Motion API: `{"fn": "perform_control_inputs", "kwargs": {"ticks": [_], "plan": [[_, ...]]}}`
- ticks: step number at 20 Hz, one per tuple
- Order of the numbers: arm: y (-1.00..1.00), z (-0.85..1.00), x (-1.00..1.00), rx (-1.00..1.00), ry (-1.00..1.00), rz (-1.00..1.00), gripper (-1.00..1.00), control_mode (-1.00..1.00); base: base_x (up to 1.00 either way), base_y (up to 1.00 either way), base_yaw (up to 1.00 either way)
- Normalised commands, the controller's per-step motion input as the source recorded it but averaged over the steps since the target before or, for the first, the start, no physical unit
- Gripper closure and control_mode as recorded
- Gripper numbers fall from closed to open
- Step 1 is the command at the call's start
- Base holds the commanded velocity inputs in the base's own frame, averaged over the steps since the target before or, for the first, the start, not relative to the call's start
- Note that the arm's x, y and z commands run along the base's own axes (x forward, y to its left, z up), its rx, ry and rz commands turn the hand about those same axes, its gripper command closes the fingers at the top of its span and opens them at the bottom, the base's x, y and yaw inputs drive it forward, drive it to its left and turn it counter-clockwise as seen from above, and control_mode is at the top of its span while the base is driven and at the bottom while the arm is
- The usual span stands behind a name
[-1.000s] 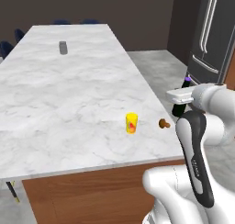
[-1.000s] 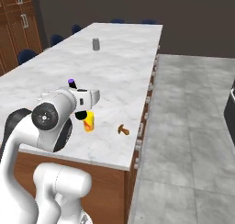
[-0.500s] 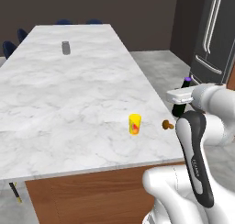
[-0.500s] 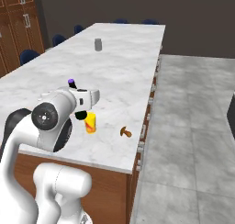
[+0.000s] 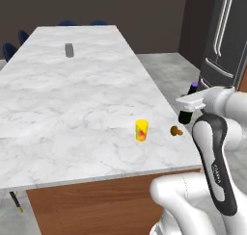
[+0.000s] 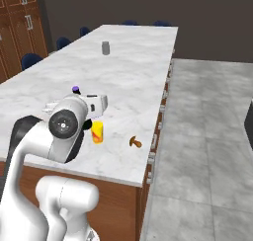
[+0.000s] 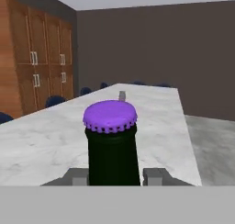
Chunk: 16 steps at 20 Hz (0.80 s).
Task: Open the cabinet directly in front. Then move the beer and the cup to the dining counter with the jar on it.
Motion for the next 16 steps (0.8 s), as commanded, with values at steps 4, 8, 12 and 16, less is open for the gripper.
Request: {"fn": "perform_control_inputs", "kwargs": {"ticks": [4, 8, 12, 16], "plan": [[0.0, -0.11, 0.01, -0.02, 0.04, 0.27, 1.0, -1.0, 0.0, 0.0, 0.0], [0.0, -0.17, 0.0, 0.0, -0.01, 0.25, 1.0, -1.0, 0.0, 0.0, 0.0], [0.0, -0.25, 0.04, 0.0, -0.08, 0.18, 1.0, -1.0, 0.0, 0.0, 0.0], [0.03, -0.36, 0.28, 0.0, -0.02, 0.13, 1.0, -1.0, 0.0, 0.0, 0.0]]}}
